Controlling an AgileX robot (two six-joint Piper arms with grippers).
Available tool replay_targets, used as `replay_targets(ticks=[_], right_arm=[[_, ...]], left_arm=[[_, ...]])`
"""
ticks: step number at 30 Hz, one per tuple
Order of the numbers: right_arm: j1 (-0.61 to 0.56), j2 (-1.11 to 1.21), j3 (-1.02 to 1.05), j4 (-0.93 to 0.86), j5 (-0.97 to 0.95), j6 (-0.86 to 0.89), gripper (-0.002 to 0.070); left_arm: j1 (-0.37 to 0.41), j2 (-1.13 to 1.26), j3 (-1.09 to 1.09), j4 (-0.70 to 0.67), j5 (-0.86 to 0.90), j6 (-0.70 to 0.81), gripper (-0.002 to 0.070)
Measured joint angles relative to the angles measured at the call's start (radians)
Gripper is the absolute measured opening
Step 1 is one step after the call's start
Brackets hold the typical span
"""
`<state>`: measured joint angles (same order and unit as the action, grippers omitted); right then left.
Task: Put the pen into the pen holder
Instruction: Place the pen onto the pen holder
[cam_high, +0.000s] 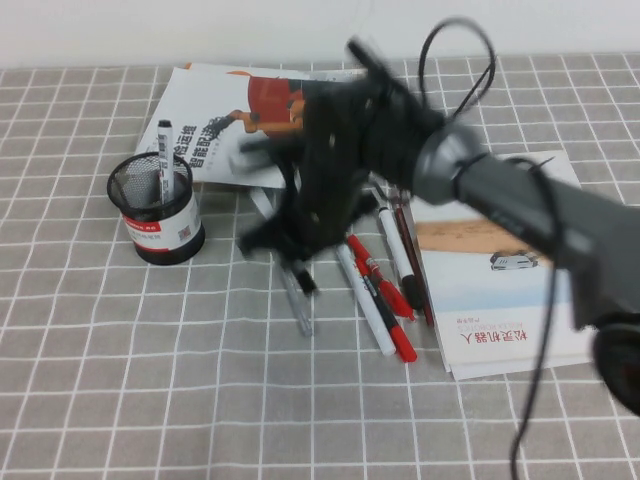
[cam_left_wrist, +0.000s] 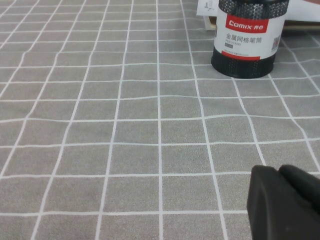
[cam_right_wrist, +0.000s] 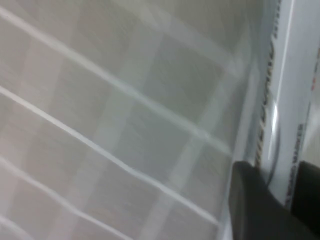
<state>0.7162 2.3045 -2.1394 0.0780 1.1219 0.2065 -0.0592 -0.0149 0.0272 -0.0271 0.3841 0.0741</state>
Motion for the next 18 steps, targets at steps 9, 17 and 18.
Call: replay_targets(ticks=[9,17,18], right_arm=[[0.108,-0.209,0.263,0.012,-0.695,0.006,0.0099],[0.179,-0.130,0.407,-0.118,-1.591,0.006,0.0099],[0.179,-0.100,0.382,-0.114,-1.620,0.004,0.0099]], left_arm=[[0.000,0.000,0.000,0.000,0.000,0.000,-0.0003],[0.000,0.000,0.000,0.000,0.000,0.000,-0.0003],[0.000,0.000,0.000,0.000,0.000,0.000,-0.0003]])
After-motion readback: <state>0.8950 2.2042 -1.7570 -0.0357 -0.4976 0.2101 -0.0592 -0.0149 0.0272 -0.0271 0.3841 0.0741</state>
